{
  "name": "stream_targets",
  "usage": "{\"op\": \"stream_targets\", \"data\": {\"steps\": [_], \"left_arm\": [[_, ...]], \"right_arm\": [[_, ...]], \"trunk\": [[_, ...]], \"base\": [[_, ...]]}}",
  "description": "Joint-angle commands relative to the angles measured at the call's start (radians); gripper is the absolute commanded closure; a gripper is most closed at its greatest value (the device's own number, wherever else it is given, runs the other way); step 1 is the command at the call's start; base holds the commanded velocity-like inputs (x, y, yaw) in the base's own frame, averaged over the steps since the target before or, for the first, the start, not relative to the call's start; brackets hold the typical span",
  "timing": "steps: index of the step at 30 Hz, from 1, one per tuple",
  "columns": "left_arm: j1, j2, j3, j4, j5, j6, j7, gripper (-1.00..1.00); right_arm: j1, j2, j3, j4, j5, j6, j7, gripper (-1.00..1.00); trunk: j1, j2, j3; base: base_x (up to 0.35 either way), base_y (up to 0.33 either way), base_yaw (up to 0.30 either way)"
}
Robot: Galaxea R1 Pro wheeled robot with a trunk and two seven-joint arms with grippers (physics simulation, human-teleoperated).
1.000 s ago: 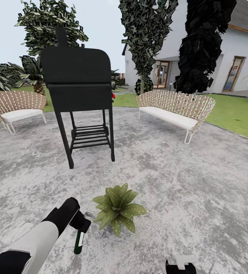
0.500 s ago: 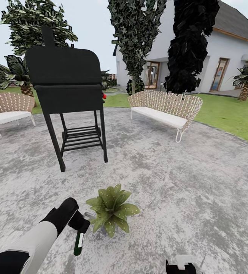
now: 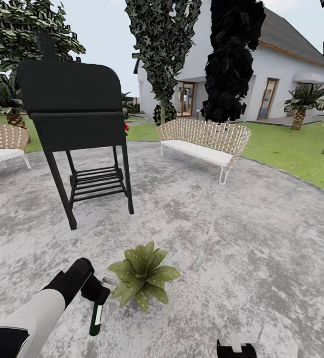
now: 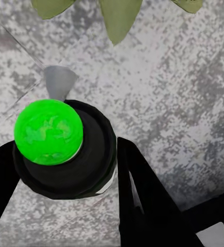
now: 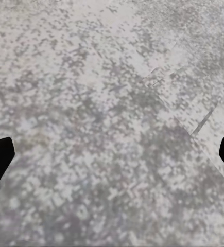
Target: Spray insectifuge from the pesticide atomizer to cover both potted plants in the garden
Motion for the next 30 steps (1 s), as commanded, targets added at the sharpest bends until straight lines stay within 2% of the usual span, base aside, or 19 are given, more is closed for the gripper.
{"op": "stream_targets", "data": {"steps": [1, 10, 14, 18, 23, 28, 30], "left_arm": [[0.0, 0.0, -0.003, -0.001, -0.01, 0.0, -0.01, 1.0], [0.0, 0.002, -0.006, -0.004, -0.014, 0.0, -0.002, 1.0], [0.0, 0.005, -0.006, 0.005, -0.014, 0.0, 0.057, 1.0], [0.028, 0.006, -0.008, 0.005, -0.014, -0.001, 0.067, 1.0], [0.062, 0.023, -0.009, 0.003, -0.014, -0.001, 0.067, 1.0], [0.064, 0.057, -0.003, -0.006, -0.013, -0.002, 0.068, 1.0], [0.064, 0.057, -0.001, -0.009, -0.012, -0.002, 0.07, 1.0]], "right_arm": [[-0.001, 0.001, -0.008, 0.001, 0.01, -0.003, -0.004, -1.0], [-0.001, 0.0, -0.008, 0.001, 0.009, -0.004, -0.006, -1.0], [-0.001, 0.0, -0.008, 0.001, 0.009, -0.004, -0.006, -1.0], [-0.001, 0.001, -0.008, 0.001, 0.009, -0.004, -0.006, -1.0], [-0.001, 0.001, -0.008, 0.001, 0.009, -0.005, -0.006, -1.0], [-0.001, 0.002, -0.008, 0.001, 0.009, -0.004, -0.006, -1.0], [-0.001, 0.002, -0.008, 0.001, 0.009, -0.004, -0.006, -1.0]], "trunk": [[0.0, 0.0, -0.001], [0.0, 0.0, -0.001], [0.0, 0.0, -0.001], [0.0, 0.0, -0.001], [0.0, 0.0, -0.001], [0.0, 0.0, -0.001], [0.0, 0.0, -0.001]], "base": [[0.186, 0.273, 0.0], [0.264, 0.207, -0.06], [0.216, 0.136, -0.252], [0.023, 0.013, -0.139], [0.002, 0.001, -0.011], [0.016, 0.039, 0.0], [0.146, 0.24, 0.0]]}}
